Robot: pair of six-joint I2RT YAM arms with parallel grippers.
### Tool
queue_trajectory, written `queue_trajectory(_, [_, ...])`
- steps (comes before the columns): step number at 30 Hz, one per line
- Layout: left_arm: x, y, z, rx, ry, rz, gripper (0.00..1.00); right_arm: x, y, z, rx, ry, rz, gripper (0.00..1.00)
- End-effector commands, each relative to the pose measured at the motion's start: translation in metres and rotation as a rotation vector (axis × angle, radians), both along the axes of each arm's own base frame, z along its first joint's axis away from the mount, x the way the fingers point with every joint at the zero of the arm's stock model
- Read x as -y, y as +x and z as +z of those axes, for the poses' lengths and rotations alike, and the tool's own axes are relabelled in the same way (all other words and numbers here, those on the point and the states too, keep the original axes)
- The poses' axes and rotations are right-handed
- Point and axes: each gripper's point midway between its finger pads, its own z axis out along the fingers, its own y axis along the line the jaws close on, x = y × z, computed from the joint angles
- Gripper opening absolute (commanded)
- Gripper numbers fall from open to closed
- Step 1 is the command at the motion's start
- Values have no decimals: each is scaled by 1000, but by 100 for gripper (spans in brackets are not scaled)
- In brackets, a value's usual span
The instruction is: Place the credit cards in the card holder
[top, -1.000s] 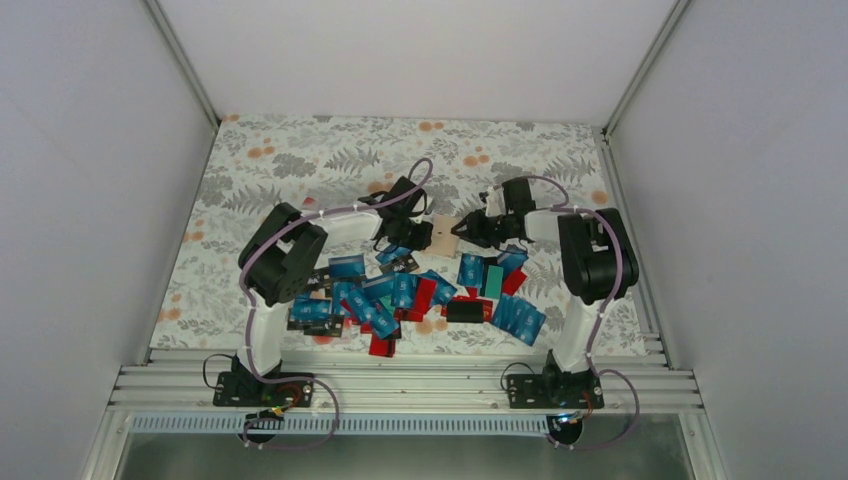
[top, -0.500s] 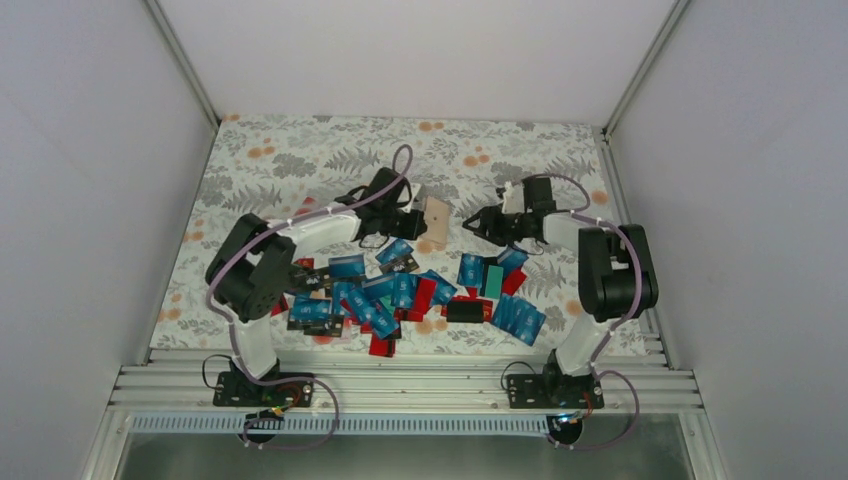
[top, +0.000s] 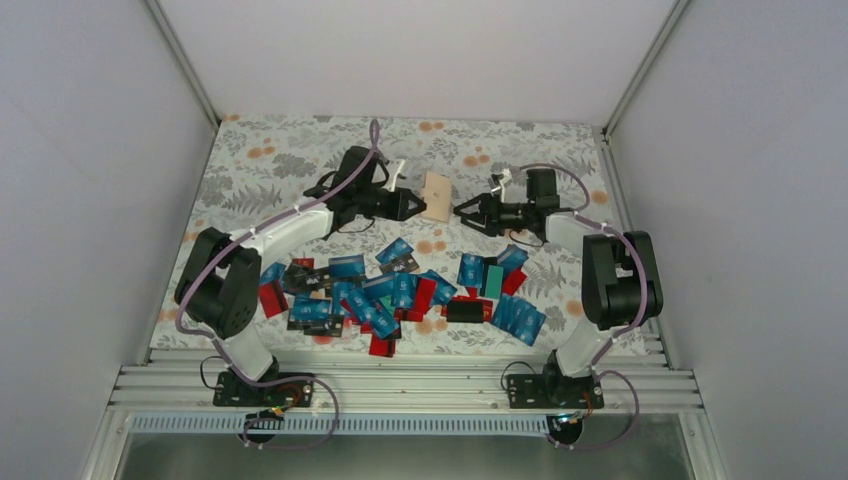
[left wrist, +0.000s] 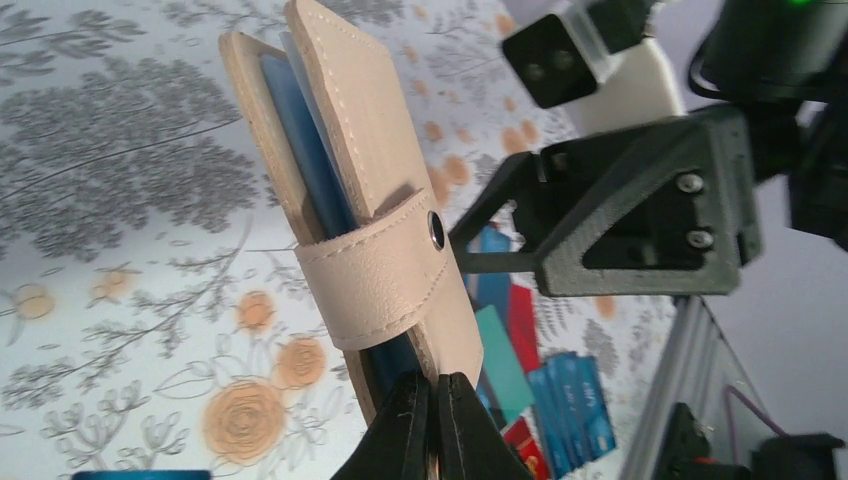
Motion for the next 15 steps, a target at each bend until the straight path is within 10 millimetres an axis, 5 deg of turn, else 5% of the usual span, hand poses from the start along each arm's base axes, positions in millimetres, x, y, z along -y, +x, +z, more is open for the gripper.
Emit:
queue_trajectory(1, [12, -11, 60, 93, -138, -115, 2, -13, -6, 39, 49, 134, 107, 68])
queue_trajectory(6, [13, -19, 85, 122, -187, -159, 2, -21, -13, 65, 98, 182, 154, 70])
queue_trajectory(15, [13, -30, 106, 138, -240, -204, 2, -32, -34, 109, 209, 241, 237, 57])
